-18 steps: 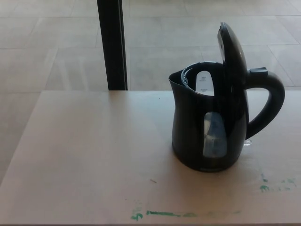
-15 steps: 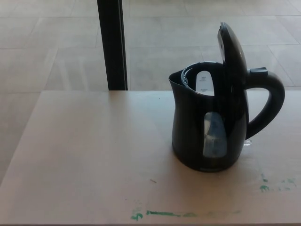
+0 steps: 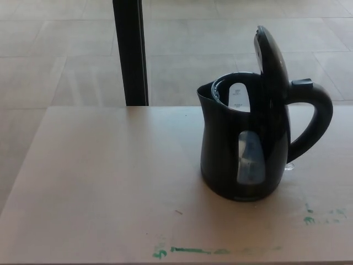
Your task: The robot uses its right hand to push down on the lid of a kettle kept in the middle of the desk to close it
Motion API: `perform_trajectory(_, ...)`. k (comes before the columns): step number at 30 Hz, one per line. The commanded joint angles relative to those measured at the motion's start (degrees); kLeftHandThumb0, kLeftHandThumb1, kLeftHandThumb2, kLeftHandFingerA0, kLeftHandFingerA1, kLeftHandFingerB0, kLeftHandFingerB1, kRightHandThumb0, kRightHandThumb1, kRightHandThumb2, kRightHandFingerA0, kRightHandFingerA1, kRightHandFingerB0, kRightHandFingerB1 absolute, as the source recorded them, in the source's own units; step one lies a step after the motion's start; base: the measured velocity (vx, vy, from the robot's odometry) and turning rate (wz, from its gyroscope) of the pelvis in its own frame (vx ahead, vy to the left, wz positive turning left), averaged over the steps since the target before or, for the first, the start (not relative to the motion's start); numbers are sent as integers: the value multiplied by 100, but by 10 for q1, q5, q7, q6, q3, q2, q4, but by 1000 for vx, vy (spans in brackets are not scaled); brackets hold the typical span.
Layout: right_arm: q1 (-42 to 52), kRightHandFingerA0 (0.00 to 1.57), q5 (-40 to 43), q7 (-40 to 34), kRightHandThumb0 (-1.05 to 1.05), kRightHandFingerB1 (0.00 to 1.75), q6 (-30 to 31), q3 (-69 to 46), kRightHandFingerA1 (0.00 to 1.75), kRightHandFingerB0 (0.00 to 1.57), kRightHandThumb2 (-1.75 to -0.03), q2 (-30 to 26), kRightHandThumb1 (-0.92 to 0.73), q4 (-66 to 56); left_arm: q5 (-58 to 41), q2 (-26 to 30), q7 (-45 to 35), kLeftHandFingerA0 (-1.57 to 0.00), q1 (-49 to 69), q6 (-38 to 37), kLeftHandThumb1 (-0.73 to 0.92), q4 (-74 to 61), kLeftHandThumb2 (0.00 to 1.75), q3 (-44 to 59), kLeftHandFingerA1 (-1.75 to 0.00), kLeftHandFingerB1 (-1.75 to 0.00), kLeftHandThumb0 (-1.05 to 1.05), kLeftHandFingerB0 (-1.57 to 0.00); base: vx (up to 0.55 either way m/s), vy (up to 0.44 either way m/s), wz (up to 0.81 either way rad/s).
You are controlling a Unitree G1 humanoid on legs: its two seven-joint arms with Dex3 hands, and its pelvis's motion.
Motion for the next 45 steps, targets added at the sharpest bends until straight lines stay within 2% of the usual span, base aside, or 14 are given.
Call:
perform_trajectory(1, -84, 61, 57, -25, -78, 61, 80, -9, 70, 30, -99, -59, -56, -52, -14, 20, -12, -47, 4, 9, 92, 3, 68, 0, -45, -40, -88, -38, 0, 0, 0)
perform_trajectory(3, -113, 63, 35, -43, -79, 59, 96, 13, 66, 37, -100, -73, -58, -90, -11, 20, -9, -47, 5, 4, 81, 4, 79, -3, -50, -44, -92, -37, 0, 0, 0)
perform_trajectory(4, -125, 67, 31, -44, -84, 51, 100, 21, 59, 46, -63, -79, -75, -105, -12, 20, -7, -46, 4, 5, 81, 4, 78, -3, -50, -44, -92, -37, 0, 0, 0)
perform_trajectory(7, -165, 71, 31, -41, -86, 46, 141, 47, 54, 55, -62, -101, -71, -137, -12, 20, -9, -49, 11, 0, 92, 3, 68, -5, -48, -43, -89, -45, 0, 0, 0)
perform_trajectory(9, -206, 63, 5, -42, -82, 37, 165, 94, 48, 52, -64, -123, -75, -172, -18, 19, -9, -42, 10, 3, 72, 7, 108, 2, -57, -52, -88, -38, 0, 0, 0)
perform_trajectory(10, -217, 57, 10, -32, -78, 38, 171, 104, 46, 47, -64, -127, -77, -179, -20, 19, -10, -49, 10, 5, 91, 7, 67, 3, -48, -42, -89, -43, 0, 0, 0)
perform_trajectory(13, -240, 43, -23, -3, -65, 38, 192, 173, 44, 35, -67, -154, -89, -223, -27, 18, -14, -45, 11, 10, 80, 4, 78, 9, -50, -44, -91, -37, 0, 0, 0)
perform_trajectory(16, -295, 40, -24, -12, -55, 41, 210, 217, 45, 39, -67, -147, -89, -225, -28, 17, -15, -46, 17, 8, 90, 3, 67, 11, -47, -40, -88, -35, 0, 0, 0)
perform_trajectory(22, -379, 50, -53, -1, -66, 44, 174, 304, 50, 45, -65, -121, -83, -197, -20, 17, -8, -53, 12, -1, 91, 10, 68, 4, -48, -41, -87, -44, 0, 0, 0)
perform_trajectory(23, -392, 54, -67, -11, -70, 43, 183, 325, 52, 49, -65, -114, -82, -205, -22, 19, -10, -48, 14, 4, 78, 6, 80, 3, -51, -44, -93, -40, 0, 0, 0)
perform_trajectory(25, -410, 55, -86, -20, -69, 44, 194, 355, 51, 49, -65, -107, -83, -206, -24, 19, -13, -50, 15, 4, 92, 6, 68, 3, -47, -40, -87, -39, 0, 0, 0)
perform_trajectory(43, -506, 53, -195, 20, -70, 45, 143, 520, 58, 51, -64, -50, -82, -93, -36, 18, -11, -48, 18, 10, 92, 3, 68, 4, -47, -41, -85, -40, -1, 0, 0)
perform_trajectory(44, -517, 53, -203, 23, -71, 45, 135, 525, 56, 51, -65, -53, -82, -78, -25, 19, -3, -43, 17, 4, 73, 5, 110, -6, -56, -52, -83, -37, 0, 0, 0)
perform_trajectory(45, -524, 54, -209, 23, -72, 45, 134, 530, 57, 52, -65, -52, -82, -67, -22, 20, -4, -50, 22, 0, 92, 7, 70, -9, -46, -41, -86, -41, 0, 0, 0)
